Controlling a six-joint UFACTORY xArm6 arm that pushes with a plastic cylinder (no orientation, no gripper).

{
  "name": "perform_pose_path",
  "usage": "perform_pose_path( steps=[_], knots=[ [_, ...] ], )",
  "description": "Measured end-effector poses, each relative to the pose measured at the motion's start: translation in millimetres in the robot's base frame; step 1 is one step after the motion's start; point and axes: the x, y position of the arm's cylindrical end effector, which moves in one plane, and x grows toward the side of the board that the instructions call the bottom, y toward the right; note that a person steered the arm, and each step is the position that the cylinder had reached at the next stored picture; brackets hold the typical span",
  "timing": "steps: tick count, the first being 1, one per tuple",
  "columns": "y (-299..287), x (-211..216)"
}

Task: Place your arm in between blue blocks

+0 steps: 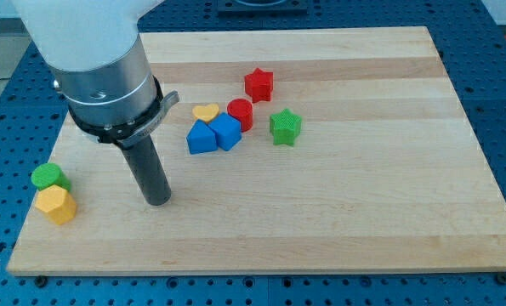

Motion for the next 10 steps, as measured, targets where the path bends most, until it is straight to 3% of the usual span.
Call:
perform_pose_path(
  steps=[4, 10],
  knots=[
    [5, -19],
    [73, -108]
  ],
)
